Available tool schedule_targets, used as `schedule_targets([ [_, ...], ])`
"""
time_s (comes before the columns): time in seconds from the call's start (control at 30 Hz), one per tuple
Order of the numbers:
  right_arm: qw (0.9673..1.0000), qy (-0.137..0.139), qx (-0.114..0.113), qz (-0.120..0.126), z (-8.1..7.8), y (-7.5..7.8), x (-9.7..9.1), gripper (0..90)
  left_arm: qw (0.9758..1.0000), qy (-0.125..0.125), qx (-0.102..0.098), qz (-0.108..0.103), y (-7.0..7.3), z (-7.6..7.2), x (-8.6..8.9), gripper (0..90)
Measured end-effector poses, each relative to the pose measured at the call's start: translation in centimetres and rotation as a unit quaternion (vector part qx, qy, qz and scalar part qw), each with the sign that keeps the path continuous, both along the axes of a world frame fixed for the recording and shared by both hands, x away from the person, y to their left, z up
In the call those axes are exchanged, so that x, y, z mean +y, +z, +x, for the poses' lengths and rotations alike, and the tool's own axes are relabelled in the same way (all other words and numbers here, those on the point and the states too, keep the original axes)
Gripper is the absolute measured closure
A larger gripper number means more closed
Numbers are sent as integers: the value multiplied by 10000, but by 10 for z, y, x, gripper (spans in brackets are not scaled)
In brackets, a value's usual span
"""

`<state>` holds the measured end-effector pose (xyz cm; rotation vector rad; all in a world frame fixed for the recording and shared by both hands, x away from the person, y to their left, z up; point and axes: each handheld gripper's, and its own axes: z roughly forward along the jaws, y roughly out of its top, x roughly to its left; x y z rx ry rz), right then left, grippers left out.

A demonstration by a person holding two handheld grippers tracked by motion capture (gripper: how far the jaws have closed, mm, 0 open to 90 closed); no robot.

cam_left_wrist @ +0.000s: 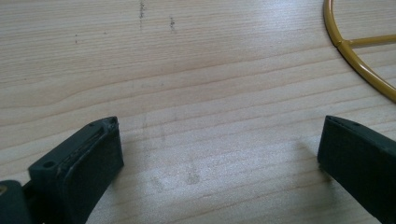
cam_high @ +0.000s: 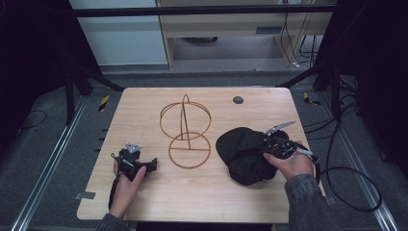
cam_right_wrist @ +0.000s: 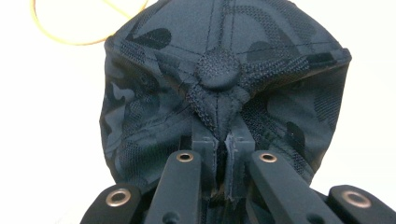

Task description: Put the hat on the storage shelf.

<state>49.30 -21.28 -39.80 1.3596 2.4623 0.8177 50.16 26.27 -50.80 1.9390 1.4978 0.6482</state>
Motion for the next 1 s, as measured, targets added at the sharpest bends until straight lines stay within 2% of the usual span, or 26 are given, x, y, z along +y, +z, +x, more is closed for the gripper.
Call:
schedule_targets([
  [0.13, 10000, -3, -8, 94, -1, 7, -2, 861, 10000, 1, 0, 0, 0, 0, 0, 0],
  [0.23, 9997, -9, -89, 211, -4, 18, -5, 862, 10000, 0, 0, 0, 0, 0, 0, 0],
  [0.4, 9987, -30, -326, 385, -10, 36, -13, 862, 10000, -1, 0, 2, 0, 0, 0, 0],
  [0.53, 9966, -80, -533, 622, -15, 55, -20, 861, 10000, -1, -9, -3, 0, 0, 0, 0],
  [0.6, 9957, -100, -637, 658, -18, 65, -23, 862, 10000, 0, -9, -4, 0, 0, 0, 0],
  [0.63, 9957, -100, -637, 658, -18, 65, -23, 862, 10000, 0, -9, -4, 0, 0, 0, 0],
  [0.67, 9949, -151, -733, 676, -21, 75, -25, 862, 10000, 0, -9, -5, 0, 0, 0, 0],
  [0.7, 9949, -151, -733, 676, -21, 75, -25, 862, 10000, 0, -9, -5, 0, 0, 0, 0],
  [0.73, 9938, -178, -826, 722, -24, 83, -27, 862, 10000, 0, -1, 0, 0, 0, 0, 0],
  [0.9, 9915, -203, -985, 829, -28, 98, -30, 862, 10000, 0, -8, -5, 0, 0, 0, 0],
  [1.0, 9888, -203, -1114, 971, -32, 110, -32, 862, 10000, 1, -4, -1, 0, 0, 0, 0],
])
